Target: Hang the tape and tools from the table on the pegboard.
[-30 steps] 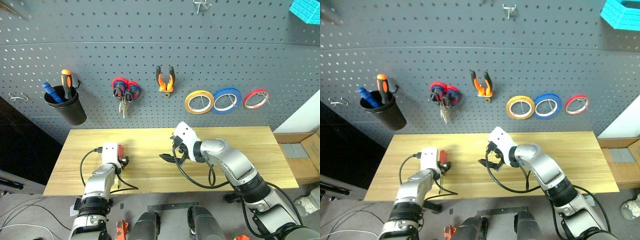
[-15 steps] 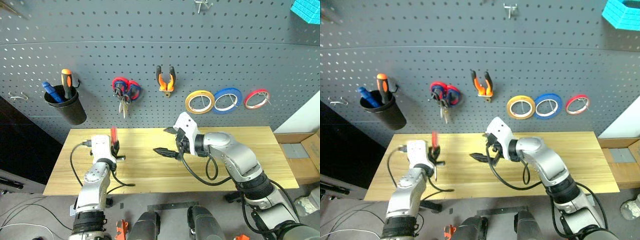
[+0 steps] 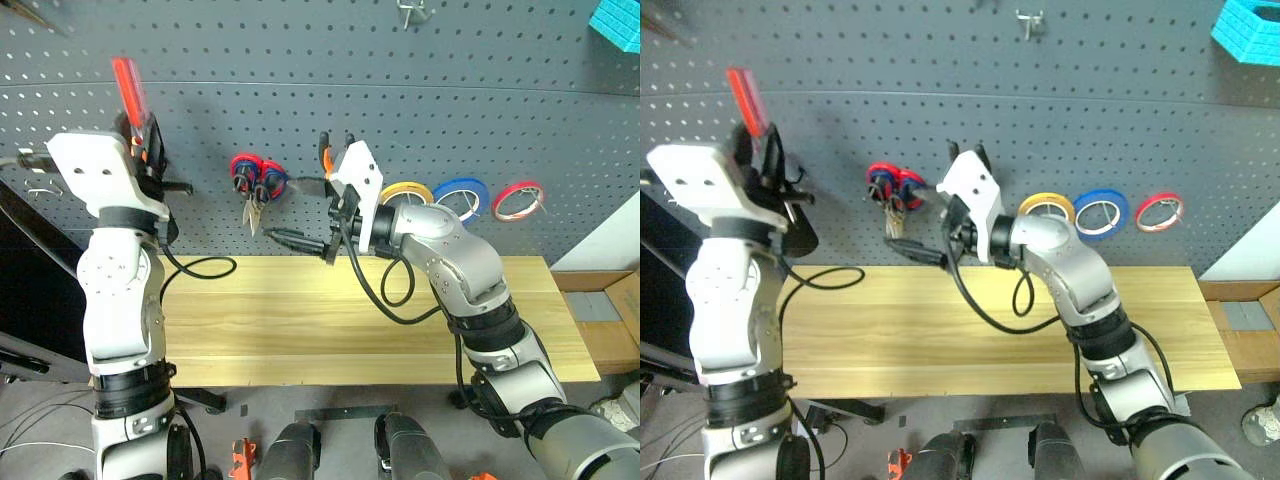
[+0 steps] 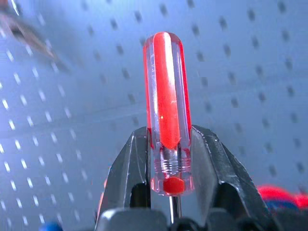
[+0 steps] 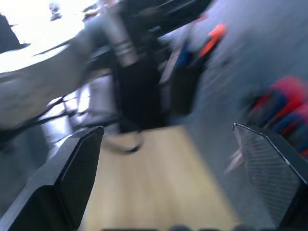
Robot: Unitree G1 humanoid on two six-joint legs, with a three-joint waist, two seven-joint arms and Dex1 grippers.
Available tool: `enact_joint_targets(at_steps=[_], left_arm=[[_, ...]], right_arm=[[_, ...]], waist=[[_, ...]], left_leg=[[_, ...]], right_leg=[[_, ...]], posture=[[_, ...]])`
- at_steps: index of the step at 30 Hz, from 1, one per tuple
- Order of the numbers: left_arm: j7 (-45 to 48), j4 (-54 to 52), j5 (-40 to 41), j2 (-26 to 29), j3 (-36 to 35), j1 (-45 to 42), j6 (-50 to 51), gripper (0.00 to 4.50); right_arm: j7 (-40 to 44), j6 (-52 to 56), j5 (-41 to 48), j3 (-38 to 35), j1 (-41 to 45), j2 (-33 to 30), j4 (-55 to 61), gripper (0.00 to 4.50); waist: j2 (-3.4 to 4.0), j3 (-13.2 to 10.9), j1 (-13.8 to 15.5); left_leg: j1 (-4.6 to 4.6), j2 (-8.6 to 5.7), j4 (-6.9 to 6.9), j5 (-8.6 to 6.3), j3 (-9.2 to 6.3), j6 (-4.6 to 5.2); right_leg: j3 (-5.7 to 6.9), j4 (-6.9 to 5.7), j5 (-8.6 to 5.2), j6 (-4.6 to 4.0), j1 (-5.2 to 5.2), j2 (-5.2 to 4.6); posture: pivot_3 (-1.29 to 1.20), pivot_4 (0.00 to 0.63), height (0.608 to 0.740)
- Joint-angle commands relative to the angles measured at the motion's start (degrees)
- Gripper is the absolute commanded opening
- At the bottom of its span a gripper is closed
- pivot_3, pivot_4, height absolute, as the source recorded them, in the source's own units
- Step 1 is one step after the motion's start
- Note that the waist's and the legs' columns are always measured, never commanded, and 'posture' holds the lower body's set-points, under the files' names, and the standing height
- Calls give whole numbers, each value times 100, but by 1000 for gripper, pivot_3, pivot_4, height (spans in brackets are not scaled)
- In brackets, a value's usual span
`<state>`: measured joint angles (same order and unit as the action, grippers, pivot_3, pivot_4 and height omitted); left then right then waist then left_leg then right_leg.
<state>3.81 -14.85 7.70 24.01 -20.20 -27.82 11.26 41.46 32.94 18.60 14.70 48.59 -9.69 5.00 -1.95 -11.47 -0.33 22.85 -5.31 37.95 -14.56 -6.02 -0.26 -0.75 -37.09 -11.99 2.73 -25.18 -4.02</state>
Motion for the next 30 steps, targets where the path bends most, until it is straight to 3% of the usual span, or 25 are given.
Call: enact_joint_targets(at_steps=[1,12,20,26,30], left_arm=[[-67,310,-99,255,-187,-315,-339,798],[71,2161,-187,935,-399,-969,-1564,798],[-133,3357,-366,1062,-471,-810,-2630,798],[-325,3614,-346,911,-400,-890,-2920,798],[-78,3533,-224,974,-306,-789,-2600,798]], right_arm=[[55,-280,-94,19,58,36,-2,4500],[31,-366,-263,110,17,66,-27,4500],[25,-287,-250,78,24,54,82,4500],[28,-223,-242,97,4,23,162,4500],[30,-222,-257,100,5,4,151,4500]], waist=[[-4,3,23],[-15,13,30],[-33,24,23],[-35,25,2],[-37,27,-3]], left_leg=[[0,0,0,0,0,0],[2,2,-1,5,0,-9],[4,0,0,6,0,-9],[3,1,0,5,2,-9],[4,1,1,6,2,-9]], right_leg=[[0,2,0,0,0,0],[0,-3,5,-7,-8,4],[0,-2,6,-7,-9,3],[-2,-4,6,-7,-10,3],[-1,-6,6,-7,-10,2]], posture=[[74,131,740],[63,116,740],[49,118,740],[36,117,740],[35,119,740]])
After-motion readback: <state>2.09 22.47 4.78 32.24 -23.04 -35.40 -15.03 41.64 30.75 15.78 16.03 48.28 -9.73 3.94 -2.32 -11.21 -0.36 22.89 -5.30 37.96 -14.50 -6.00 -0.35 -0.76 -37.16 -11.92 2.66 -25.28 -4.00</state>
